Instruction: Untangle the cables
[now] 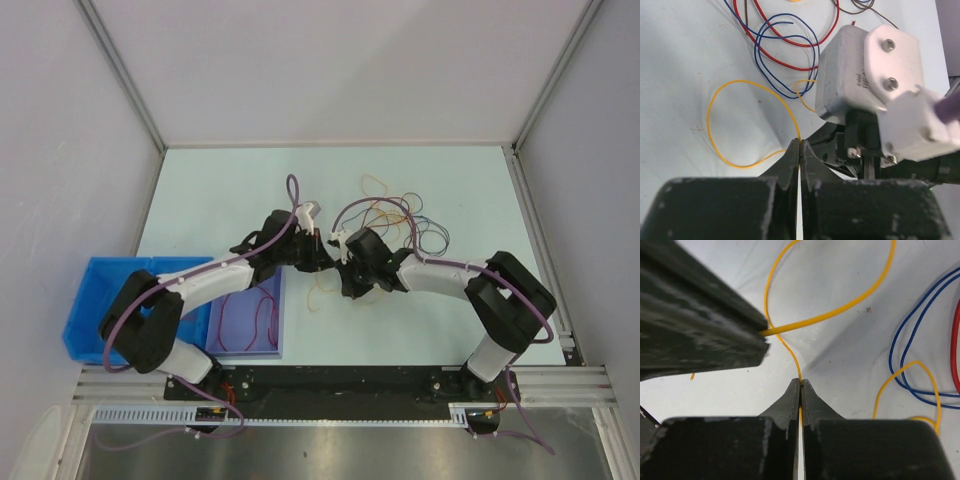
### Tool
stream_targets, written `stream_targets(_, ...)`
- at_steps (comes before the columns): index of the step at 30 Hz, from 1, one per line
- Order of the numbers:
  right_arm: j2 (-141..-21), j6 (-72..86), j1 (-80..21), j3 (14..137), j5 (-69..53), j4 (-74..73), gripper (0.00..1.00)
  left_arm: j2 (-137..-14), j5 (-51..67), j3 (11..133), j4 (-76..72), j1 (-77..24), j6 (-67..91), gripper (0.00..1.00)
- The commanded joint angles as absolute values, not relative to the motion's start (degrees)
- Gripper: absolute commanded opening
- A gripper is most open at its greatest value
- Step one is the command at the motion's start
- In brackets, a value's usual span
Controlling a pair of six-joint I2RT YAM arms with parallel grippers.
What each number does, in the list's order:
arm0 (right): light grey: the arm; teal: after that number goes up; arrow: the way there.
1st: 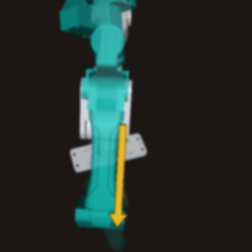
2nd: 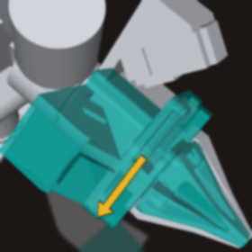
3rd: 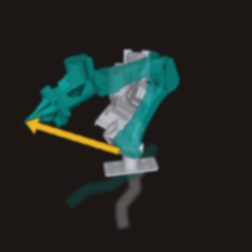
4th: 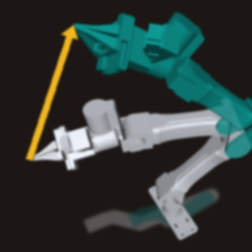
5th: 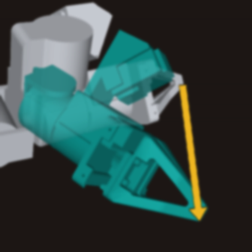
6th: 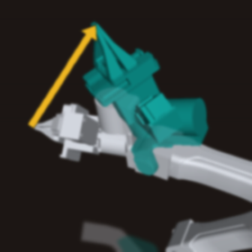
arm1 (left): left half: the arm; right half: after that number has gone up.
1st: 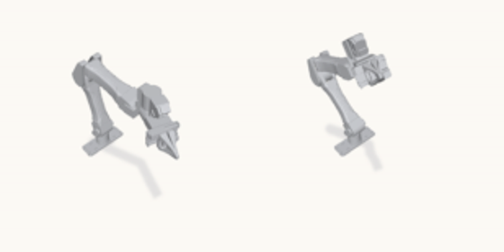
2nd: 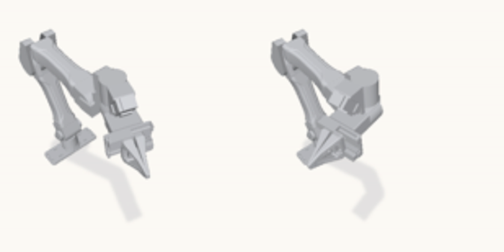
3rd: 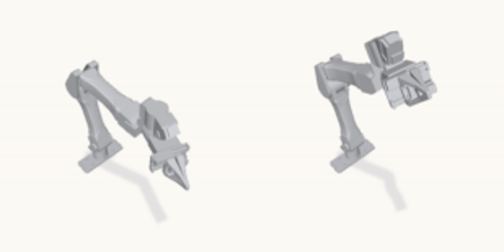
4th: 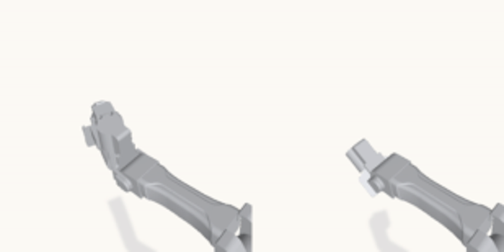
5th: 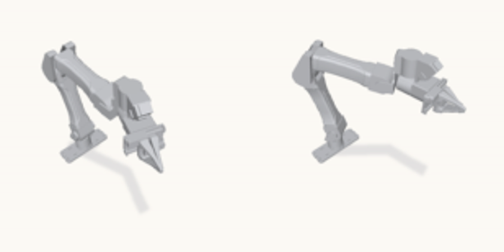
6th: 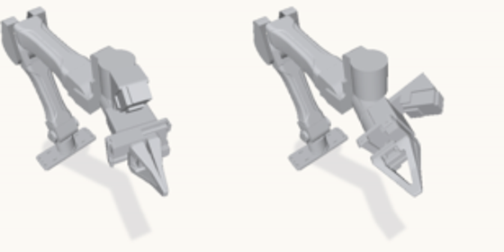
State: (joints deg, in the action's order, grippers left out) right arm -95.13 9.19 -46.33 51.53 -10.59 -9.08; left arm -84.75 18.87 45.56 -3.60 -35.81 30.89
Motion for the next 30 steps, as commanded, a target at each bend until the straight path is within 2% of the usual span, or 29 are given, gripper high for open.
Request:
stream_targets(1, -91.50, 10.10, -47.02, 53.79, -7.56, -10.19, 0.00, -79.29, 19.78, 47.02, -2.38, -35.33, 29.79, 0.00)
stream_targets(5, -83.69, 12.74, -47.02, 54.75, -6.94, -12.83, 0.00, -71.48, 17.50, 46.85, 1.39, -35.33, 29.36, 0.02)
stream_targets(6, -79.84, 13.35, -46.85, 55.10, -6.77, -13.27, 0.00, -70.15, 17.06, 46.93, 2.10, -35.33, 29.18, 0.12)
stream_targets(7, -78.15, 14.58, -46.76, 55.80, -6.68, -14.32, 0.00, -68.83, 16.53, 47.11, 4.20, -35.25, 28.83, 0.26)
stream_targets(8, -76.39, 15.02, -46.58, 57.29, -6.68, -14.85, 0.00, -67.43, 15.91, 47.37, 5.35, -35.33, 28.65, 0.47)
stream_targets(9, -72.90, 15.46, -46.58, 58.44, -6.68, -15.29, 0.00, -64.71, 13.91, 47.63, 6.67, -35.33, 28.65, 0.81)
stream_targets(11, -69.98, 16.52, -46.41, 60.55, -6.94, -16.70, 0.00, -61.45, 11.44, 48.07, 10.35, -35.33, 28.39, 0.97)
stream_targets(12, -68.92, 16.70, -46.41, 63.08, -7.20, -17.05, 0.00, -58.13, 9.34, 48.25, 11.76, -35.33, 28.30, 1.00)
stream_targets(19, -64.07, 18.37, -46.67, 72.68, -11.95, -17.84, 0.00, -44.86, 0.19, 52.55, 25.82, -35.33, 26.02, 1.00)
stream_targets(30, -67.76, 21.70, -48.69, 80.77, -14.77, -15.39, 0.00, -17.59, -15.55, 49.40, 43.41, -35.33, 26.54, 1.00)
